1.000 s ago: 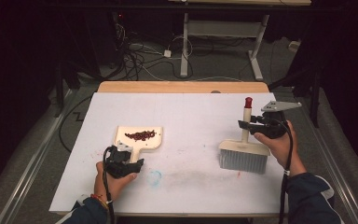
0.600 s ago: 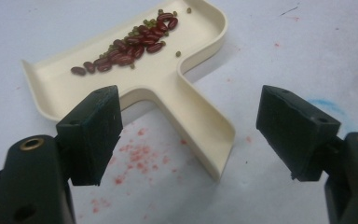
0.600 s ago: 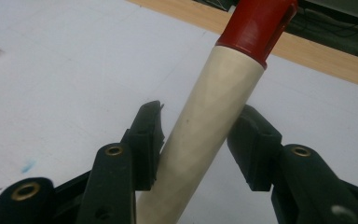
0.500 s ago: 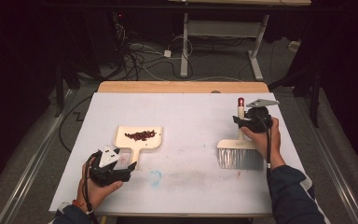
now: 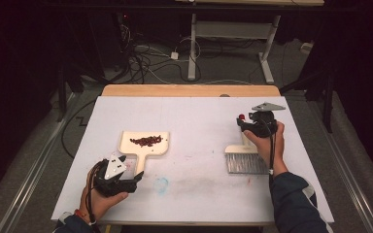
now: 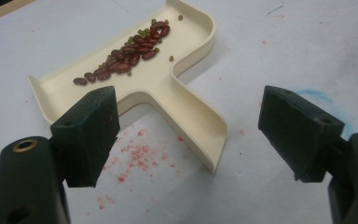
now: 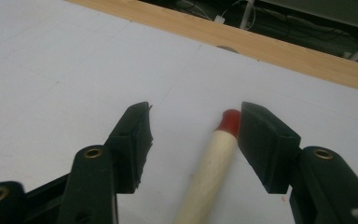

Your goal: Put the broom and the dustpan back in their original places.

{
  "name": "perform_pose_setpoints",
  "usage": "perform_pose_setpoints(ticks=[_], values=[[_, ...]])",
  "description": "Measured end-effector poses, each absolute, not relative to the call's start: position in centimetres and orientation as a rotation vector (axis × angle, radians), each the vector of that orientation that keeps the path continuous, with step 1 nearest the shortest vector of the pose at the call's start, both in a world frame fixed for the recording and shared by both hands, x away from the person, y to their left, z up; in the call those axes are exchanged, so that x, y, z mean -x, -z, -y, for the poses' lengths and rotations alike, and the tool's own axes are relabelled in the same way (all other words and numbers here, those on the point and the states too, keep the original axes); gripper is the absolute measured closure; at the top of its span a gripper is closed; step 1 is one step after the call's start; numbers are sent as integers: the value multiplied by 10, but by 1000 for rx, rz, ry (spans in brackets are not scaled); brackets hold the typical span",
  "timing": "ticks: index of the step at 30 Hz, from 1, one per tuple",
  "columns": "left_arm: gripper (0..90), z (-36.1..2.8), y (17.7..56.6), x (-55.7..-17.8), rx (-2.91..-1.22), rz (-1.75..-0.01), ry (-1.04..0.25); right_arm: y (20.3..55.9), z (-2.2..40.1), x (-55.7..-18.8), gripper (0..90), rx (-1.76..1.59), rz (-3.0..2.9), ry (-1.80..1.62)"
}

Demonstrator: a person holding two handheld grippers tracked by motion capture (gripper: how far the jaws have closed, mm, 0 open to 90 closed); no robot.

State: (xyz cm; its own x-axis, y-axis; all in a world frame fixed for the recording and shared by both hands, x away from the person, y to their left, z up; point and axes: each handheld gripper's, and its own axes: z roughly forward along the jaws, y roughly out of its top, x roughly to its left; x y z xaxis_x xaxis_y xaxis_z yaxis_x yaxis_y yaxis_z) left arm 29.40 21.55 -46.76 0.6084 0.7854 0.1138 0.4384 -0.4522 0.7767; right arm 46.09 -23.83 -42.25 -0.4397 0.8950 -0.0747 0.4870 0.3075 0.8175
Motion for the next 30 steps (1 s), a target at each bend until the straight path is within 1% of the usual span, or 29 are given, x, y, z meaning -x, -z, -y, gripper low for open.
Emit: perform_pose_setpoints(ticks=[3,8,16,22,23,25,30], values=[[199,-216,468,-294,-2101,-965,-614,424,238,-457,429,-1217,-2017,-1044],[199,-216,468,-294,-2101,-966,-623,424,238,-451,386,-1221,-1997,-1079],[199,-214,469,-293,-2119,-943,-630,413,231,-440,323,-1149,-1972,-1081],[199,-214,469,-293,-2120,-937,-636,406,231,-434,282,-1115,-1965,-1143],[198,-214,469,-293,-2117,-937,-638,405,230,-433,273,-1117,-1959,-1143],[198,-214,469,-293,-2121,-936,-639,404,229,-432,227,-1115,-1949,-1131],[192,-214,469,-293,-2126,-923,-643,402,228,-429,197,-1107,-1940,-1140]])
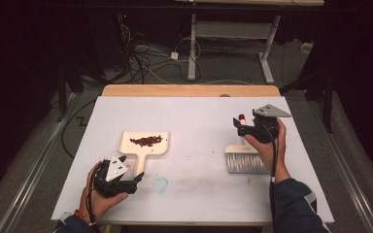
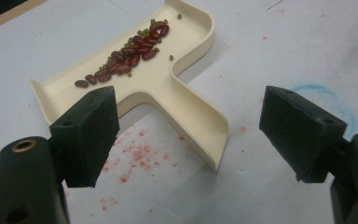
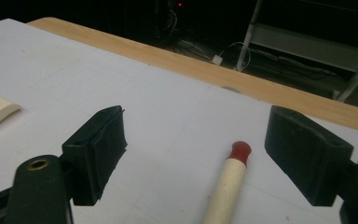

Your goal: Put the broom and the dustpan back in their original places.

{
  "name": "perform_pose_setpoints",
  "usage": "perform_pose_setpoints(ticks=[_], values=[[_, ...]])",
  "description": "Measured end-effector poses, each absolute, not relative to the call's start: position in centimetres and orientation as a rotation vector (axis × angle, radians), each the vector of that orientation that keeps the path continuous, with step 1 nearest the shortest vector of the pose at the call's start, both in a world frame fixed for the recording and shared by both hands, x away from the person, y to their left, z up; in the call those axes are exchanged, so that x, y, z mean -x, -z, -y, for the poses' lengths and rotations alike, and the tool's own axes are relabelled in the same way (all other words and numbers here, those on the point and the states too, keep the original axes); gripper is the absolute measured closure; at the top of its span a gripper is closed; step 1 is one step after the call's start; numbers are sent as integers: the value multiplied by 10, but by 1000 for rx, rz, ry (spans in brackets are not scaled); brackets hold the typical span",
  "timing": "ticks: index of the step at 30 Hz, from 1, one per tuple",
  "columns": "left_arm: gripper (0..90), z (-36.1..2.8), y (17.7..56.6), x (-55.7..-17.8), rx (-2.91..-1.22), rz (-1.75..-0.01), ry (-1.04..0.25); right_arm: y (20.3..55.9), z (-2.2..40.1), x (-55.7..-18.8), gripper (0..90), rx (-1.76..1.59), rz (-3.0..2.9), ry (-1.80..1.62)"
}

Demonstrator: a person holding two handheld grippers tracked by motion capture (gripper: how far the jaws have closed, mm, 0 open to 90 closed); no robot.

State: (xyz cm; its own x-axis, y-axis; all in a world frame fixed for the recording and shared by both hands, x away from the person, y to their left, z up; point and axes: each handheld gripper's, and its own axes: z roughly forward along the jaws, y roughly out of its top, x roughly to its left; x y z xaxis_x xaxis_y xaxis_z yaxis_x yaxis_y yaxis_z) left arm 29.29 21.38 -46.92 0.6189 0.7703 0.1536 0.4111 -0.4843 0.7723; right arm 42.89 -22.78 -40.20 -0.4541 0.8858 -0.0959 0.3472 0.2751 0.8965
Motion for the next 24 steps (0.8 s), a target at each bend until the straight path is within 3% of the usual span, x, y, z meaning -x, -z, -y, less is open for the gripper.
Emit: perform_pose_setpoints(ticks=[24], values=[[181,-214,468,-292,-2128,-915,-662,380,227,-397,179,-1022,-1917,-1211]])
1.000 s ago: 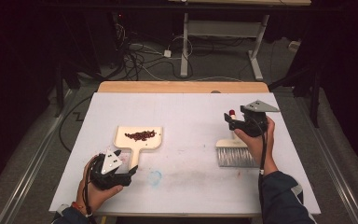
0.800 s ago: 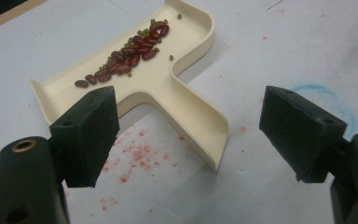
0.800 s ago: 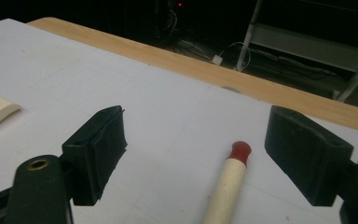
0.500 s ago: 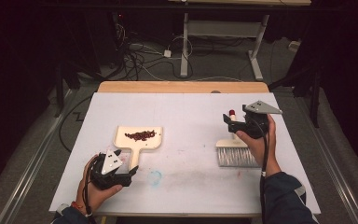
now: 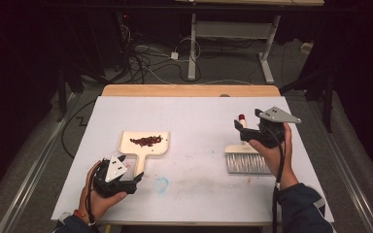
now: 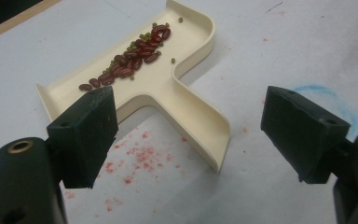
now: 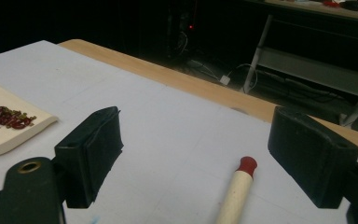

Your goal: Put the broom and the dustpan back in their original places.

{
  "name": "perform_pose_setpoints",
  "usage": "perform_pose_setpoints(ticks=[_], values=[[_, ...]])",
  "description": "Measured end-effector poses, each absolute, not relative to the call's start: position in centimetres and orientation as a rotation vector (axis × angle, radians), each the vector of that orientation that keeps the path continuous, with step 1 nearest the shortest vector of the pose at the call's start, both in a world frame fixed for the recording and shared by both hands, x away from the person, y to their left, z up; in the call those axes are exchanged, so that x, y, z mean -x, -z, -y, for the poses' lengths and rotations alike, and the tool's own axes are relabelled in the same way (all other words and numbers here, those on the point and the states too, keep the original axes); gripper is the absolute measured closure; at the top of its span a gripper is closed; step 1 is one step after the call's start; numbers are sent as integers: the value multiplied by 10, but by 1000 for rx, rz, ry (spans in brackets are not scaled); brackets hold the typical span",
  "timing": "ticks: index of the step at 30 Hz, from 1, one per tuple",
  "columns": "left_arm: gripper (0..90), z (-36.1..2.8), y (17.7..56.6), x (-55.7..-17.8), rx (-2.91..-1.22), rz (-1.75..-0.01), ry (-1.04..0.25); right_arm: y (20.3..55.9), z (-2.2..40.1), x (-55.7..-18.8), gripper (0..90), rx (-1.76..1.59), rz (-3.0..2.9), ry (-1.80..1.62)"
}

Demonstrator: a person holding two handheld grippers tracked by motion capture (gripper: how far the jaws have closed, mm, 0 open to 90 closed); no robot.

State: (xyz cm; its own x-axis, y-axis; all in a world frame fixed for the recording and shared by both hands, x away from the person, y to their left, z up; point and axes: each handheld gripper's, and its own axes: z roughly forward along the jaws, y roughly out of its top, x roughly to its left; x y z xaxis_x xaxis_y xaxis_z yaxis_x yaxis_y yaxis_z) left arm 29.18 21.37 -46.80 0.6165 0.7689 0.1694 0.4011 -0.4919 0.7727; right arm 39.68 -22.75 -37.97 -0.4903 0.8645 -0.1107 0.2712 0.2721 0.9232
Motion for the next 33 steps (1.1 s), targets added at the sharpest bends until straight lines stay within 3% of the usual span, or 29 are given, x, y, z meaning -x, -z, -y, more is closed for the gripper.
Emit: perform_pose_setpoints(ticks=[33], values=[[181,-210,469,-290,-2158,-883,-668,372,238,-358,191,-911,-1930,-1218]])
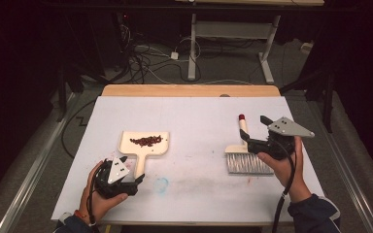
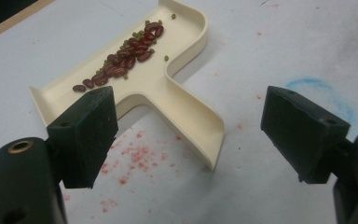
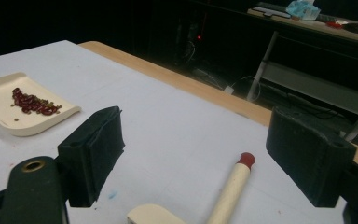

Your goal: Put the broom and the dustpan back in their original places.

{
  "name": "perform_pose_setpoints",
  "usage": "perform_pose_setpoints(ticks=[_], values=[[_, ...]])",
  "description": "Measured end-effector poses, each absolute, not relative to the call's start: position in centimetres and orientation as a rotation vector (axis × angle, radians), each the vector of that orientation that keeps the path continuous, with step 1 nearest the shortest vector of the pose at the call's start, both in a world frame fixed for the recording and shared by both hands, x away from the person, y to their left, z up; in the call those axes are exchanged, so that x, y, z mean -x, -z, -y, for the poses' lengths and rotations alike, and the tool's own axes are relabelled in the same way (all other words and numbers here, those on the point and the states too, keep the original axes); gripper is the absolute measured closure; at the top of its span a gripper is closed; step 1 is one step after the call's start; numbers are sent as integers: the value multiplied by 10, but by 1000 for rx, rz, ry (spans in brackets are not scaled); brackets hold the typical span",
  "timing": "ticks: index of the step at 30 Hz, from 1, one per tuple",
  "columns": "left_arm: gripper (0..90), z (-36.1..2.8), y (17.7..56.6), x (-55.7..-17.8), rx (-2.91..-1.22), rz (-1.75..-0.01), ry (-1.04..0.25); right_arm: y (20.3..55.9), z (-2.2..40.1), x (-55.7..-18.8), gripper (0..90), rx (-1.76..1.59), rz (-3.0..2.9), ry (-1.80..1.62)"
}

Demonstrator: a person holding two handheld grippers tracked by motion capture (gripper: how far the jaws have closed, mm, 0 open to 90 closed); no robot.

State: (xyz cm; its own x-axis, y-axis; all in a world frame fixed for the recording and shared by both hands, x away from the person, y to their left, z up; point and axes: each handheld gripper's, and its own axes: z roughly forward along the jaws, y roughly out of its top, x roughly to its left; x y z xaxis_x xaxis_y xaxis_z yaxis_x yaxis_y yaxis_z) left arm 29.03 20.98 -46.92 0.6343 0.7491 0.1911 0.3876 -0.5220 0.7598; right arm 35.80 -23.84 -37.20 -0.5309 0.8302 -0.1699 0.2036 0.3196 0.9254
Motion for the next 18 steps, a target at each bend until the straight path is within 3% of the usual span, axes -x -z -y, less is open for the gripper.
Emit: perform_pose_setpoints(ticks=[18], values=[[181,-208,470,-291,-2179,-860,-679,379,244,-341,190,-840,-1954,-1204]])
